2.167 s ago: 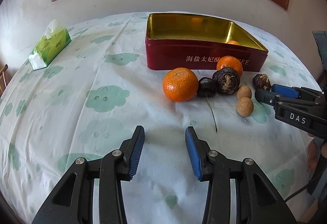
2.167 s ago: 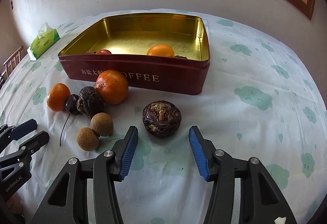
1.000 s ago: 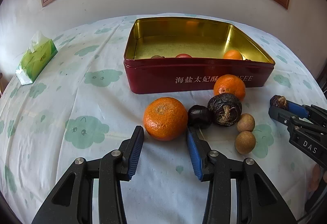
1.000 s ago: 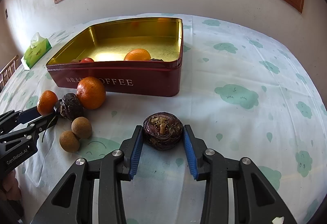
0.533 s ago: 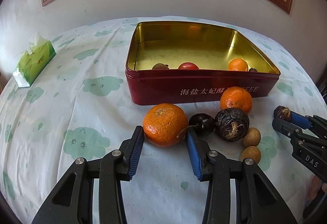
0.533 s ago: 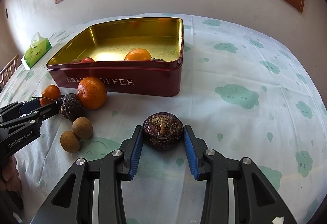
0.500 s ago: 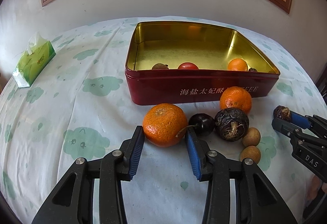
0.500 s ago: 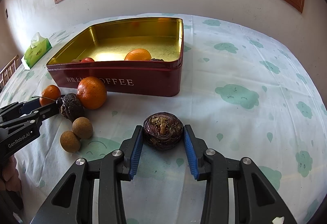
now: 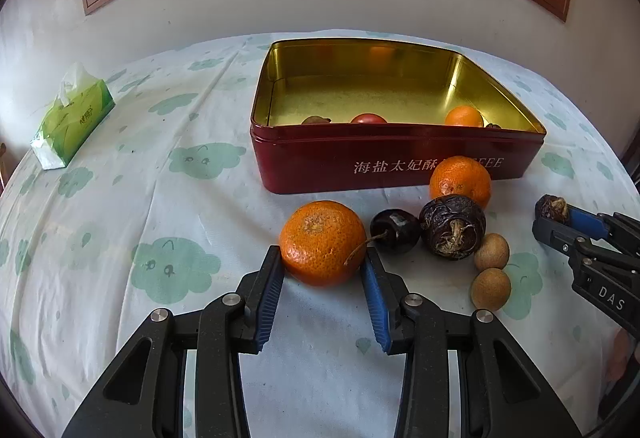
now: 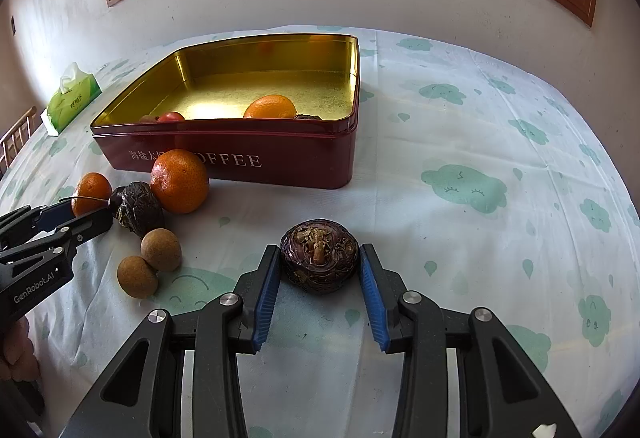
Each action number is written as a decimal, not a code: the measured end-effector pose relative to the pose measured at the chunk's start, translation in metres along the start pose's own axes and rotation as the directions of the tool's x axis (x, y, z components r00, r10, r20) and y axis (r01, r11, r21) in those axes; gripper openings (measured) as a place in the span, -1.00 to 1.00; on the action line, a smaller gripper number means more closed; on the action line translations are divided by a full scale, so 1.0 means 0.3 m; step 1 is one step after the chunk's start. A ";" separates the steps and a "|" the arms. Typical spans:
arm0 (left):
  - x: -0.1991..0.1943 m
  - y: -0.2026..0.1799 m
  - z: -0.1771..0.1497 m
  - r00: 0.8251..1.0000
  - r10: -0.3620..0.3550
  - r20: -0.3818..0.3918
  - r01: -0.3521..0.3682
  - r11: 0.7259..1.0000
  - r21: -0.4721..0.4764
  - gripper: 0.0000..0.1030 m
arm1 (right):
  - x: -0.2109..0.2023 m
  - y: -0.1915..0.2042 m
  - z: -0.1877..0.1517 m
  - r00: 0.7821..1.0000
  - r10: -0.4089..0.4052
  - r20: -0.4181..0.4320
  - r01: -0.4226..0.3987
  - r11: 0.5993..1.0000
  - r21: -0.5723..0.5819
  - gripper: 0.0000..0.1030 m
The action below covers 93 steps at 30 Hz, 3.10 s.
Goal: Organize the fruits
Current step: 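Grasp the large mandarin with left tool while right tool holds the water chestnut, then carry the mandarin with left tool while right tool carries the water chestnut into the tin, then open left tool to release the mandarin while right tool releases the water chestnut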
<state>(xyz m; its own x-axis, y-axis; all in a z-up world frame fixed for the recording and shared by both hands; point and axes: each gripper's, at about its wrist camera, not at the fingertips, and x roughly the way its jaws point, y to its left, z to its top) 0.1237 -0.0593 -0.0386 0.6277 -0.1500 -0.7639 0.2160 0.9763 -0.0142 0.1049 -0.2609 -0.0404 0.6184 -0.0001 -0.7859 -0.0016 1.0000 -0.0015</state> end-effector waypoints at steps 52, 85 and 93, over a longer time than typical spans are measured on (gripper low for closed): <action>-0.021 0.023 -0.021 1.000 0.025 -0.005 -0.025 0.999 -0.032 -0.22 | -0.033 -0.017 0.019 1.000 0.010 0.001 -0.010 1.000 0.021 -0.32; 0.028 -0.009 0.307 0.997 -0.039 0.065 0.036 0.999 0.037 -0.22 | 0.047 0.052 0.317 0.997 0.067 0.050 -0.063 0.996 -0.066 -0.31; 0.107 -0.021 0.322 0.999 -0.031 0.035 0.029 0.998 0.051 -0.22 | 0.119 0.051 0.346 0.997 0.073 0.026 -0.071 0.996 -0.062 -0.31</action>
<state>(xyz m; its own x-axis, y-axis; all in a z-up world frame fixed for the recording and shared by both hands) 0.2148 -0.0853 -0.0007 0.6463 -0.1856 -0.7402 0.2718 0.9623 -0.0040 0.2084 -0.2453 -0.0043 0.6367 0.0728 -0.7677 -0.0939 0.9954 0.0164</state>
